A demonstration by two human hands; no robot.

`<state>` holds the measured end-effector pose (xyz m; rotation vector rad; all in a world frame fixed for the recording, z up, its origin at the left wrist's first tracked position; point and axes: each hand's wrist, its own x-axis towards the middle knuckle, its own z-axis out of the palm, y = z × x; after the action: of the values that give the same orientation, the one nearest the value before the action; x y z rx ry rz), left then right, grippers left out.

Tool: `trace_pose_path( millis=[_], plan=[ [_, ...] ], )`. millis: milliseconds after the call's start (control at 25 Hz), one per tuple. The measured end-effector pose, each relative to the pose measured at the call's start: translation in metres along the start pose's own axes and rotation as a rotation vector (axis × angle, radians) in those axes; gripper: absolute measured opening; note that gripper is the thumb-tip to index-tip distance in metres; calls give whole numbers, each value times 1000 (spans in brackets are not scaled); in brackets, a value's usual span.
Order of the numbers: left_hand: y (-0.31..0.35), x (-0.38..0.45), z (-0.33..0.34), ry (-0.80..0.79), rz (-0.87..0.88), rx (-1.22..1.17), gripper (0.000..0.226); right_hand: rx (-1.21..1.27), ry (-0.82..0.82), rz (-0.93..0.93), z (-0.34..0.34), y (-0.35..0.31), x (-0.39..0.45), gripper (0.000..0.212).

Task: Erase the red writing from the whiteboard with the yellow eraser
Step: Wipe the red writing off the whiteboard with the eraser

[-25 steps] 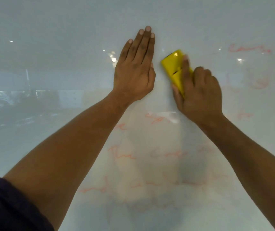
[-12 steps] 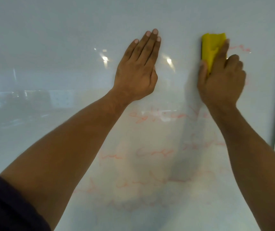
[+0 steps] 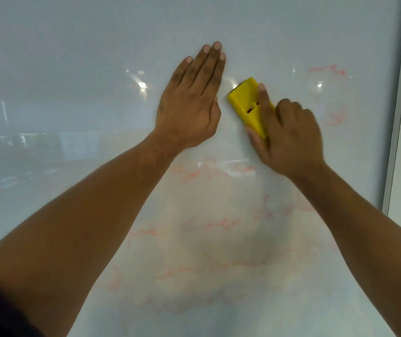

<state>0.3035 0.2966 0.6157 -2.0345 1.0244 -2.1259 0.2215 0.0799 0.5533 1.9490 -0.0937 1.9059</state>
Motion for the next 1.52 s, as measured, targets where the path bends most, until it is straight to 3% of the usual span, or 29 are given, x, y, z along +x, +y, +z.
trace_pose_path(
  millis=[40, 120, 160, 200, 280, 320, 440, 480, 520, 600, 640, 680, 800, 840, 960, 1000, 1120, 1160, 1240, 1280, 1320, 1400, 1440, 1480, 1520],
  plan=[
    [0, 0, 0, -2, -3, 1, 67, -58, -16, 97, -3, 16, 8, 66],
    [0, 0, 0, -5, -12, 11, 68, 40, -11, 480, -4, 29, 25, 70],
    [1, 0, 0, -2, -15, 16, 68, 56, -47, 555, -3, 23, 32, 71],
    [2, 1, 1, 3, -12, 19, 68, 18, -10, 492, 0, 12, 32, 70],
    [4, 1, 2, 14, -8, 32, 68, 61, -8, 119, 0, -2, 18, 66],
    [3, 1, 2, 19, -7, 41, 68, 9, 2, 19, 1, 7, 19, 65],
    [3, 1, 4, 19, -5, 36, 67, 62, 6, 460, 0, 28, 31, 67],
    [3, 1, 4, 31, 0, 35, 67, 89, -19, 525, 1, 19, 30, 68],
    [4, 2, 4, 41, 25, 35, 66, 75, 1, 463, 3, 6, 24, 67],
    [4, 6, 6, 40, 126, 26, 65, 93, 9, 57, 4, -8, 0, 65],
    [5, 8, 7, 33, 172, 24, 65, 32, 2, -63, 5, 6, -2, 65],
    [8, 10, 8, 26, 195, 26, 65, -34, -11, -26, 4, 28, 3, 65],
    [16, 13, 12, 39, 176, 23, 65, 61, -21, 514, 6, 58, 18, 67],
    [19, 13, 14, 51, 166, 17, 64, 12, -14, 530, 9, 54, 15, 66],
    [25, 14, 16, 57, 147, 14, 64, -67, -23, 133, 10, 63, -7, 62],
    [26, 15, 16, 53, 140, 12, 64, -113, -49, 157, 5, 79, -3, 62],
    [29, 17, 17, 50, 126, 2, 65, 45, -73, 502, 3, 88, 10, 66],
    [31, 18, 18, 54, 125, 2, 65, 59, -54, 436, 6, 75, 7, 66],
    [33, 22, 20, 65, 134, -5, 65, 120, -51, 12, 6, 51, -12, 64],
    [36, 25, 22, 67, 144, -10, 65, 84, -44, -99, 7, 60, -14, 64],
    [39, 28, 23, 68, 158, -15, 65, 45, -45, -30, 6, 75, -8, 64],
    [46, 33, 26, 62, 187, -28, 64, 136, -14, 445, 5, 94, 7, 66],
    [49, 35, 27, 62, 195, -34, 64, 140, -30, 580, 8, 95, 11, 67],
    [52, 37, 28, 62, 200, -36, 64, 97, -10, 543, 11, 88, 10, 66],
    [54, 39, 29, 60, 206, -37, 65, 101, 5, 372, 12, 80, 4, 65]
  ],
)
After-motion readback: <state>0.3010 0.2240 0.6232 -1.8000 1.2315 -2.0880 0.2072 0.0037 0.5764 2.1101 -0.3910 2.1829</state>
